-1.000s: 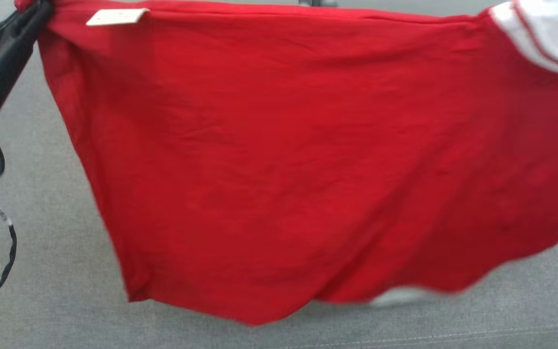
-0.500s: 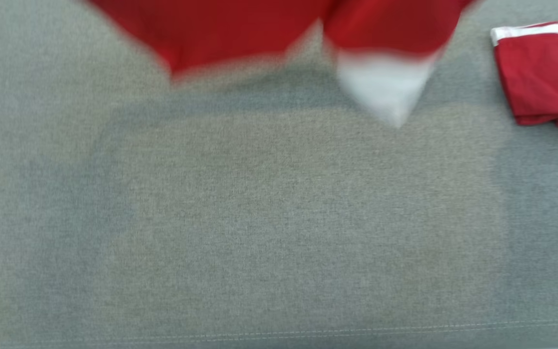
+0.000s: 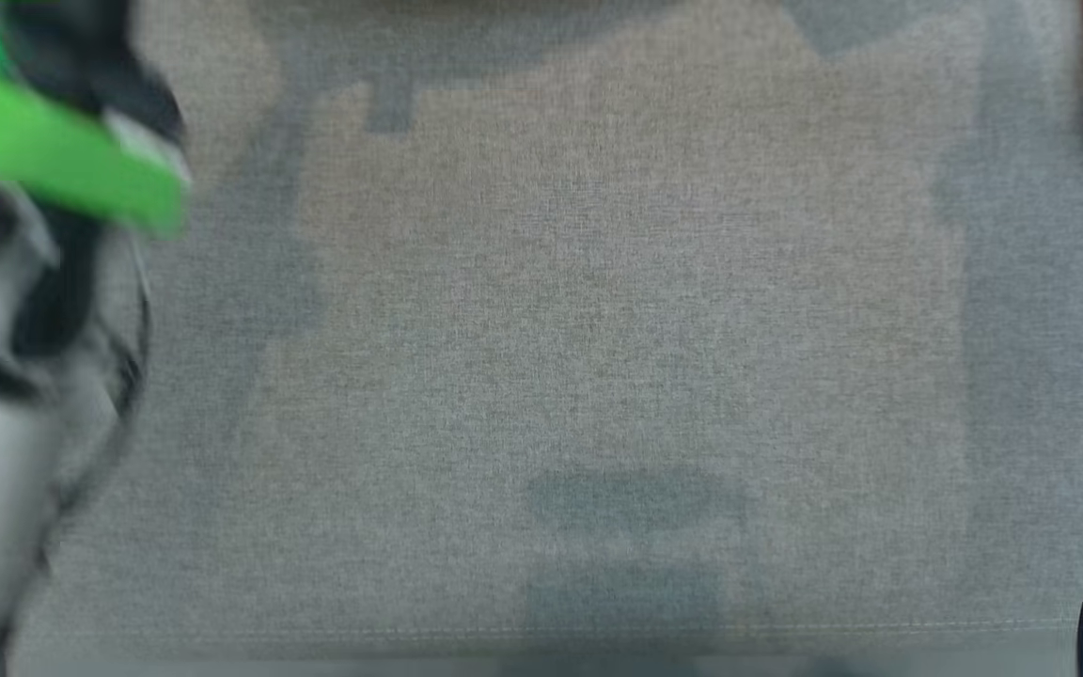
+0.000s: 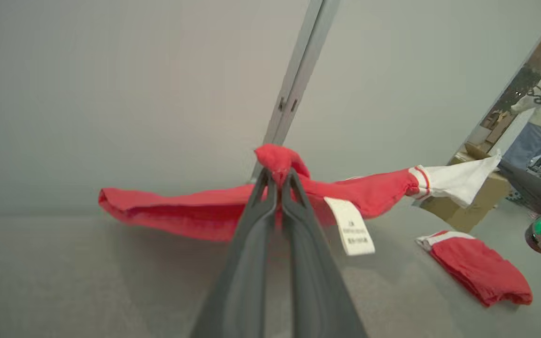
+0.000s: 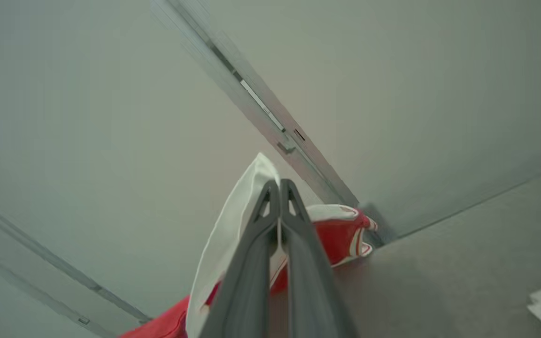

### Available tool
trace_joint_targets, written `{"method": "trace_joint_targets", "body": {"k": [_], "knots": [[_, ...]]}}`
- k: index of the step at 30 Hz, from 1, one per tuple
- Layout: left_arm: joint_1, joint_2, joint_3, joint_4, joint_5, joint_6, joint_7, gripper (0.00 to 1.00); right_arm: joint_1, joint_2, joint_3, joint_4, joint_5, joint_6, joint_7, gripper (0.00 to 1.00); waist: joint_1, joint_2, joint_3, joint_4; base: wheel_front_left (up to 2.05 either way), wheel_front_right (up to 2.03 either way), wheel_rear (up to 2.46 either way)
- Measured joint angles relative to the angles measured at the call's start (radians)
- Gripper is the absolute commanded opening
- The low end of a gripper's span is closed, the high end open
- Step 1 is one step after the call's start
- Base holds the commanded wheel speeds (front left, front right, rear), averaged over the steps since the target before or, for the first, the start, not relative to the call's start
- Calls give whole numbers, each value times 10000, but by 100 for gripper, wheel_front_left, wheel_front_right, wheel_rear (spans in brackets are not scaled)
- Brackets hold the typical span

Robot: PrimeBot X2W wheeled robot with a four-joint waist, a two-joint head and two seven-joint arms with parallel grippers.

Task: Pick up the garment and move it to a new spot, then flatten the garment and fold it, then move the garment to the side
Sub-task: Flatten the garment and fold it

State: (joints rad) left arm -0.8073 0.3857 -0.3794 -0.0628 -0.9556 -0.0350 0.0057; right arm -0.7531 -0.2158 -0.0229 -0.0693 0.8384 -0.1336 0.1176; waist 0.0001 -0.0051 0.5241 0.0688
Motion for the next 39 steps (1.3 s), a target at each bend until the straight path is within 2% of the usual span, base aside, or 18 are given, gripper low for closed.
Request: {"method": "trace_joint_targets", "body": {"k": [2,5,9,13,18,21,25,32,39], "knots": [[1578,10,-311,863,27,-132,-339,0,1825,380,-46,305,104,0,-199,0,1,0,157,-10,0,0,0],[2972,44,-422,1726,115,-330,-949,0,3450,909,8,545,267,2,-621,0,0,0,143,-53,0,0,0],[3262,-63,-343,2303,71,-497,-1616,0,4151,1108,-23,608,374,58,-1095,0,0,0,-132,-106,0,0,0],[3285,-263,-134,2713,-144,-577,-2113,0,4739,1187,125,537,499,504,-1260,0,0,0,-558,-194,0,0,0],[3538,-274,-119,3114,-242,-683,-2280,0,5518,817,330,186,495,886,-1208,0,0,0,-1118,-255,0,0,0],[3936,-268,-360,3315,-242,-725,-2268,0,6263,169,570,23,222,980,-725,0,0,0,-1442,-276,0,0,0],[4536,-257,-625,3584,-240,-803,-2268,0,7544,-391,905,4,157,997,73,0,0,0,-1826,-298,0,0,0],[5424,-196,-640,3868,-257,-840,-2366,0,9237,-454,1122,-186,341,1070,700,0,-1,0,-2323,-355,0,0,0],[5947,-232,-621,4358,-364,-859,-2372,0,9599,-610,1187,-343,261,1120,729,0,-1,0,-2499,-406,0,0,0]]}}
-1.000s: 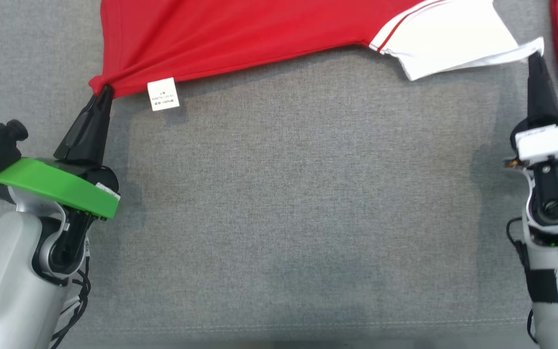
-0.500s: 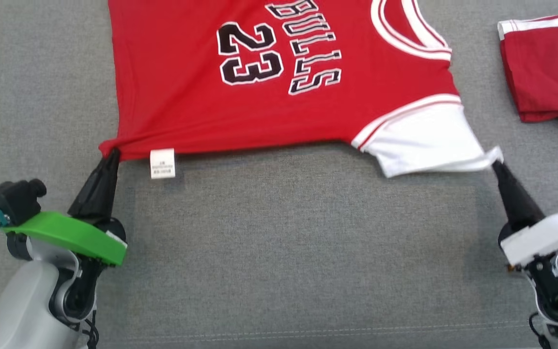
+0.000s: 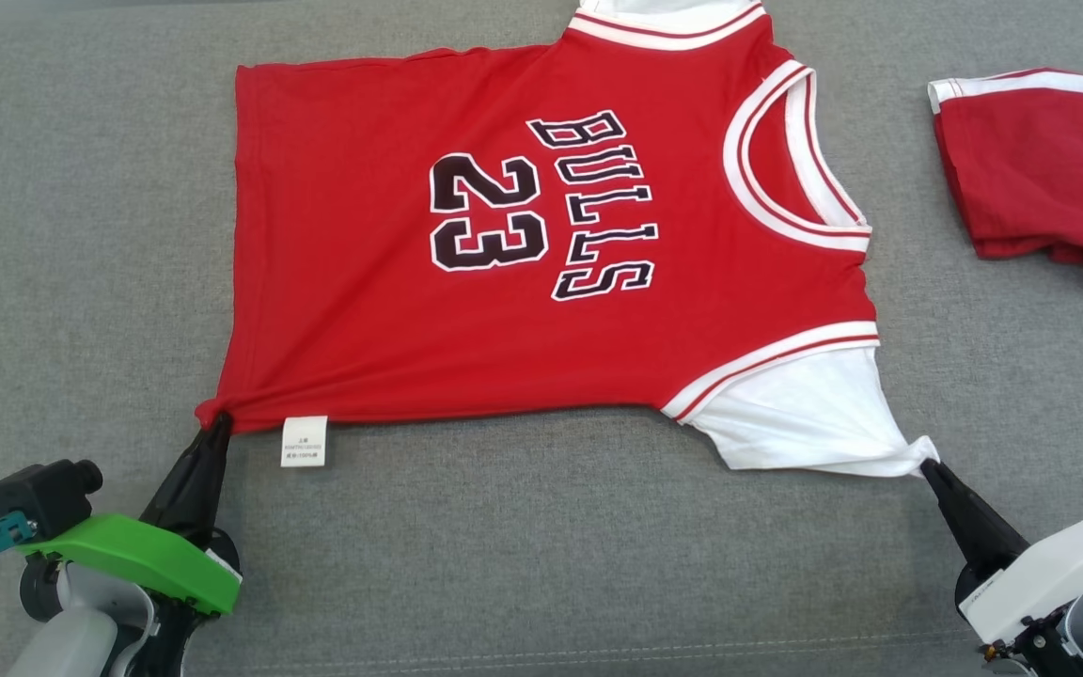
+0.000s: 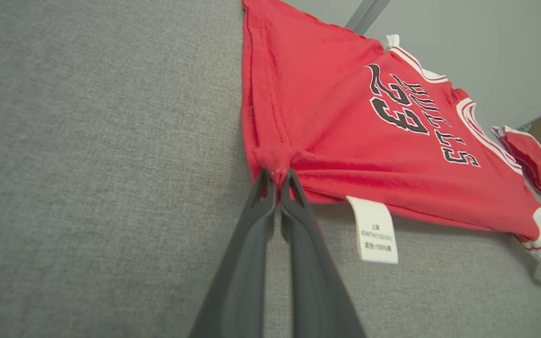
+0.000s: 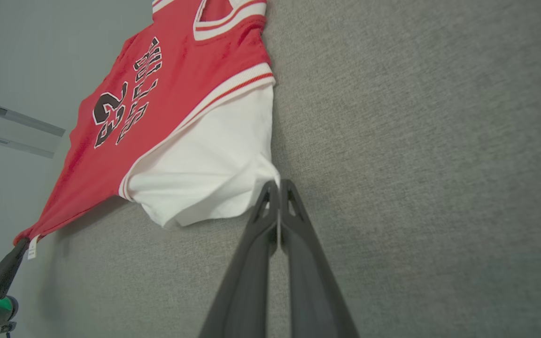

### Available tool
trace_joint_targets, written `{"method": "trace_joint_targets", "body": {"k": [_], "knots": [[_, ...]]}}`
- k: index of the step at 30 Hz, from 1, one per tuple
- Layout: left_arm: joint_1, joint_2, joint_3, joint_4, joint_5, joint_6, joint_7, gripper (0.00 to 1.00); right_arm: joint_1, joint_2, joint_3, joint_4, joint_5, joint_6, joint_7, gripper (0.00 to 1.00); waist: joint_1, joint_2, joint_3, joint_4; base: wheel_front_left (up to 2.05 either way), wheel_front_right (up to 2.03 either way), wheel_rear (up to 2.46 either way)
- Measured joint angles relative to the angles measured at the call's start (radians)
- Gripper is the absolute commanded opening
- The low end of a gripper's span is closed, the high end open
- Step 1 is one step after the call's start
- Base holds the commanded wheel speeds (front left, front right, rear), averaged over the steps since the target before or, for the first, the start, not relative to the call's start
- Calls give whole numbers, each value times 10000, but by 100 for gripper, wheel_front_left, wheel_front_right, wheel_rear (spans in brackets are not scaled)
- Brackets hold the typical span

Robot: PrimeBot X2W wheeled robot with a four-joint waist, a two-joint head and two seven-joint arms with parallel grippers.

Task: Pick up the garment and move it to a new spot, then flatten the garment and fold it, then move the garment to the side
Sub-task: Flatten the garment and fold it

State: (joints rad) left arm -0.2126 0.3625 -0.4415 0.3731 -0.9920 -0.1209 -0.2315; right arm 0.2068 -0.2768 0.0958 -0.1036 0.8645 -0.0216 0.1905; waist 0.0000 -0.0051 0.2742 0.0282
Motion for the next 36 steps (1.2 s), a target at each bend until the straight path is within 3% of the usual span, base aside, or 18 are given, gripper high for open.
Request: {"method": "trace_joint_targets", "body": {"k": [14,18,19,20,21,22,23,24,36], "knots": [[-41,-397,115,673,-171,-40,-115,0,273,-491,874,-171,-529,299,729,0,0,0,-45,171,0,0,0],[-60,-374,115,840,-163,-79,-117,41,263,-826,1034,82,-1089,295,769,0,0,0,-42,104,0,0,0],[-82,-366,111,903,-150,-79,-117,47,255,-884,1112,153,-1292,293,834,0,0,0,-42,82,0,0,0],[-107,-355,94,972,-117,-81,-117,78,230,-940,1149,224,-1488,291,830,9,0,0,-43,59,0,0,0],[-125,-345,84,1032,-40,-81,-117,91,193,-974,1162,301,-1611,290,828,19,0,0,-47,38,0,0,0],[-132,-339,71,1072,29,-81,-117,100,130,-1018,1221,372,-1743,290,828,43,0,0,-55,19,0,0,0],[-134,-336,63,1120,56,-81,-117,100,48,-1060,1333,445,-1935,290,828,88,0,0,-65,0,0,0,0],[-134,-334,58,1200,63,-81,-127,100,-6,-1070,1396,495,-2088,288,817,100,0,0,-77,-15,0,0,0],[-106,-286,217,1720,107,-81,-173,100,-158,-1174,1534,922,-3076,35,274,100,0,0,-233,-64,0,0,0]]}}
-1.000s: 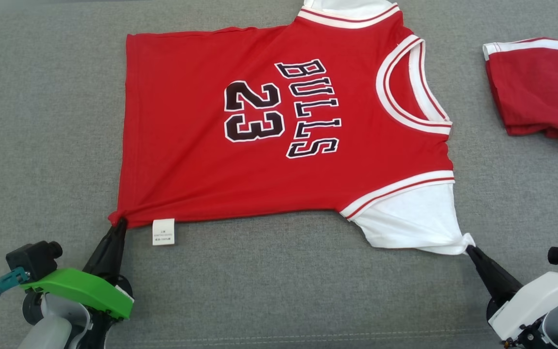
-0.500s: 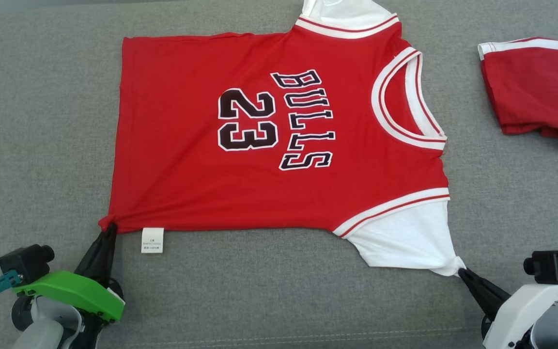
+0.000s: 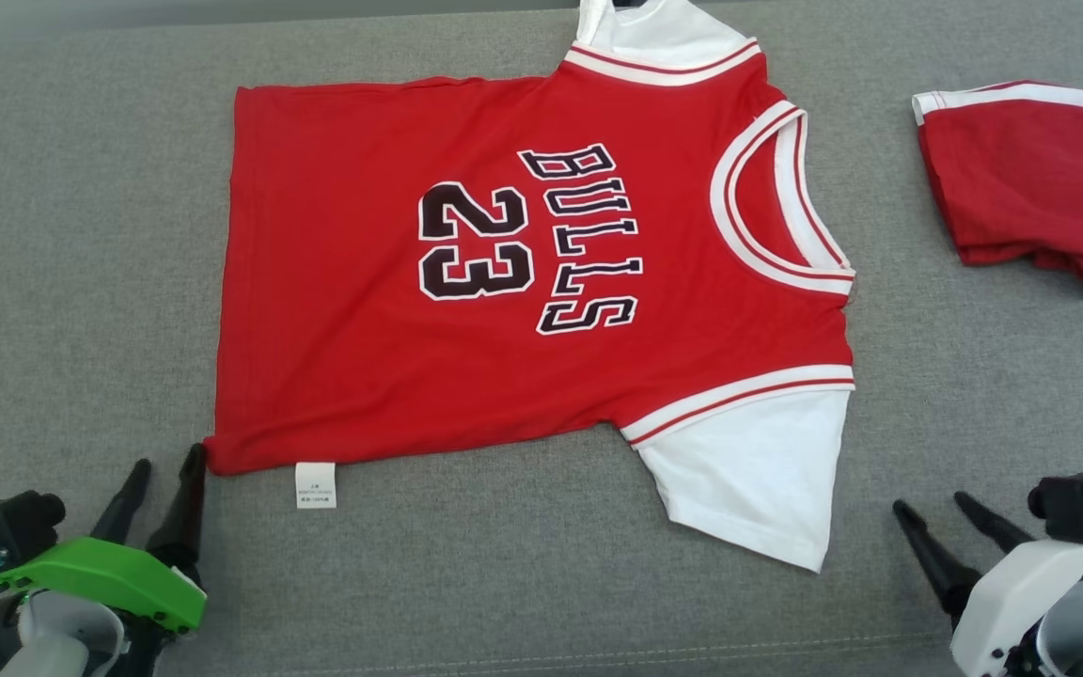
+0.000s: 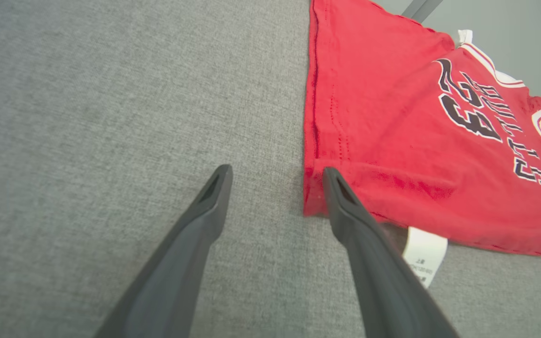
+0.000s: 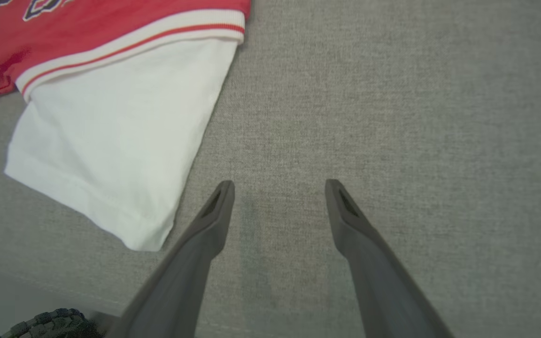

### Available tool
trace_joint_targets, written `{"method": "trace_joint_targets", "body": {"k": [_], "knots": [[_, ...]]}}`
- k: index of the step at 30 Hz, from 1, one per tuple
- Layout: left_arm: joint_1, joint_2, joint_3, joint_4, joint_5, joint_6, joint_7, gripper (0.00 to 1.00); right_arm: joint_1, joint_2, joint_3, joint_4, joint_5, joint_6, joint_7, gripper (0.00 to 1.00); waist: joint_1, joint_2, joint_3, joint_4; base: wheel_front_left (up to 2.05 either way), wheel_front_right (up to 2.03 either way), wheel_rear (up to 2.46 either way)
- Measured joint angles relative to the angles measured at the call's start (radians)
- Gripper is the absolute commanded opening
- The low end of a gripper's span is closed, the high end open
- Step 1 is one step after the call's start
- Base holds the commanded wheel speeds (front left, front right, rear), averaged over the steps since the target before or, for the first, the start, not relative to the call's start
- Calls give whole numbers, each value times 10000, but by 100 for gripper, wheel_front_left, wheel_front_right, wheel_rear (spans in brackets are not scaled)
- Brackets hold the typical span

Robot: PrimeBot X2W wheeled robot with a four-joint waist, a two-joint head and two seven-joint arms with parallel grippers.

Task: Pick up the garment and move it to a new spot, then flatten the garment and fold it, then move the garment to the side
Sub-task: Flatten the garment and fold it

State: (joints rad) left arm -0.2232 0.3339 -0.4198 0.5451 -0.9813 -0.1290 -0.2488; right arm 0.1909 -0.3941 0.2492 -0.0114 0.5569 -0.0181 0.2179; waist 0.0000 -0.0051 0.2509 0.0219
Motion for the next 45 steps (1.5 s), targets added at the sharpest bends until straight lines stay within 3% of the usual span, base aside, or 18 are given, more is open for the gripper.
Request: {"method": "trace_joint_targets", "body": {"k": [5,10,18,26,31,38,45], "knots": [[133,134,949,-159,63,27,-2,100,-271,-176,-619,-328,-612,-430,-928,100,0,0,-211,-101,0,0,0],[287,17,1933,-915,656,343,-4,100,-353,-123,-1216,-817,-1101,-763,-2082,100,0,0,-621,-109,0,0,0],[402,-445,2771,-2176,1726,690,-29,100,-385,249,-1406,-1235,-1912,-907,-3407,100,0,0,-1167,144,0,0,0],[1132,-876,2918,-2713,2433,903,-31,100,-336,564,-966,-779,-2625,-980,-4013,100,0,0,-1691,452,0,0,0],[1796,-859,2903,-2846,3162,1005,-31,100,51,848,-681,-399,-2832,-982,-4209,100,0,0,-2070,557,0,0,0],[2540,-934,2491,-3058,3609,940,-29,100,696,1394,-727,-144,-2847,-1058,-4383,100,0,1,-2578,736,0,0,0],[2864,-947,2380,-3367,3789,773,-29,100,822,1459,-872,86,-2953,-1058,-4468,100,0,0,-2702,909,0,0,0]]}}
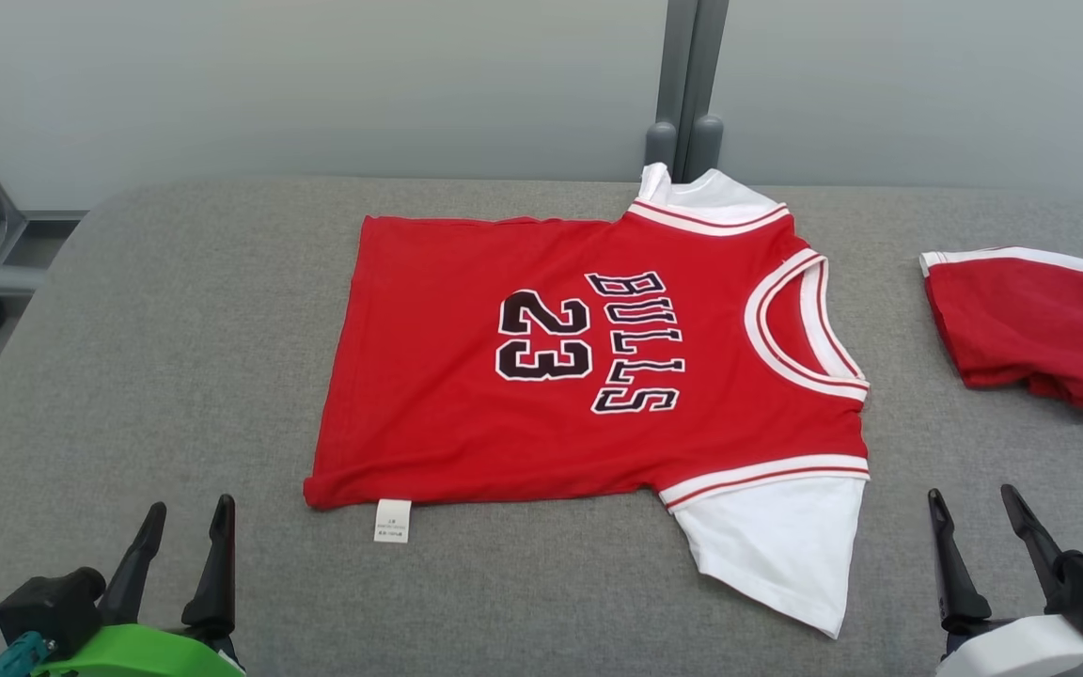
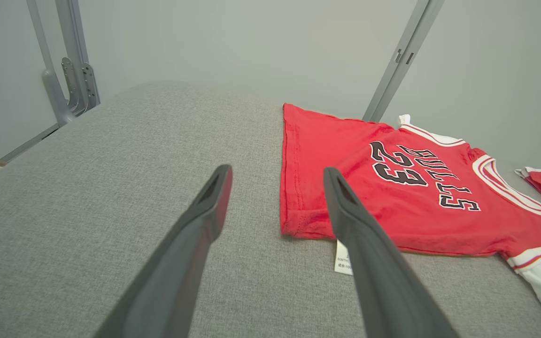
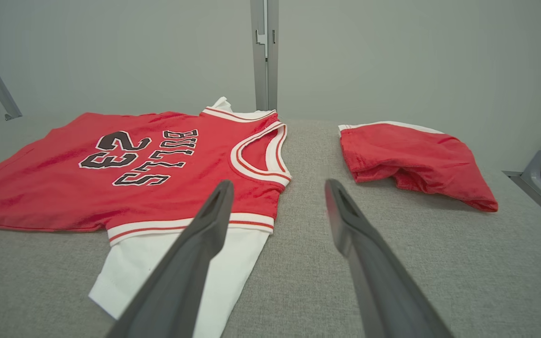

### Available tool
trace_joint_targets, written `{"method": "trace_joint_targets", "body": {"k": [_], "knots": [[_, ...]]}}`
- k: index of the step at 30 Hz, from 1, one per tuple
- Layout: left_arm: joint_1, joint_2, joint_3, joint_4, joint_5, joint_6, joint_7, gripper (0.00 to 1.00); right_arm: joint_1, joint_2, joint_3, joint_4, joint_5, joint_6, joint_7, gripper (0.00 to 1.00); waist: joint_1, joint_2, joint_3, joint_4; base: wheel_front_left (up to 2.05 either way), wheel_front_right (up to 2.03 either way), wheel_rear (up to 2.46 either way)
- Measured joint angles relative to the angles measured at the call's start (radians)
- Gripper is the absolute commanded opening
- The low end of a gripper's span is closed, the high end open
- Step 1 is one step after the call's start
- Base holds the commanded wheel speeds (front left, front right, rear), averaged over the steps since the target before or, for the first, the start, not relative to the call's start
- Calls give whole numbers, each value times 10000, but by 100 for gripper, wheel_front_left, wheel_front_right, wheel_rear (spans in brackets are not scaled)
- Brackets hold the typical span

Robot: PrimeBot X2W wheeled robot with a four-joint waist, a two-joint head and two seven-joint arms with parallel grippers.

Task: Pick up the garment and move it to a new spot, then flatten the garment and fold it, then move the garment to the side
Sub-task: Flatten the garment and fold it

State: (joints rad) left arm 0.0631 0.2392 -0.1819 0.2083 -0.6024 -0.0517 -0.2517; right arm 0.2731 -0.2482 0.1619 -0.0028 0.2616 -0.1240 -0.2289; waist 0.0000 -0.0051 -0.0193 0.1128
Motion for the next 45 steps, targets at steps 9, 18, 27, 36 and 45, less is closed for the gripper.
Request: {"method": "trace_joint_targets", "body": {"k": [9,18,27,36,45], "knots": [[89,-61,113,-245,153,-100,0,100,267,272,198,543,2,0,10,100,0,0,-36,-63,0,0,0],[342,-159,73,-343,199,-178,0,100,726,431,907,1557,19,222,449,100,0,0,125,-157,0,0,0],[341,-282,-146,-399,286,-251,0,100,18,1151,1162,2500,374,430,727,100,0,0,317,-180,0,0,0],[338,-286,-205,-395,443,-286,0,100,-647,1611,1189,3463,652,523,978,88,0,0,488,12,0,0,0],[329,-253,-96,-401,539,-290,0,100,-1192,1599,1124,4169,771,535,959,60,0,0,679,72,0,0,0]]}}
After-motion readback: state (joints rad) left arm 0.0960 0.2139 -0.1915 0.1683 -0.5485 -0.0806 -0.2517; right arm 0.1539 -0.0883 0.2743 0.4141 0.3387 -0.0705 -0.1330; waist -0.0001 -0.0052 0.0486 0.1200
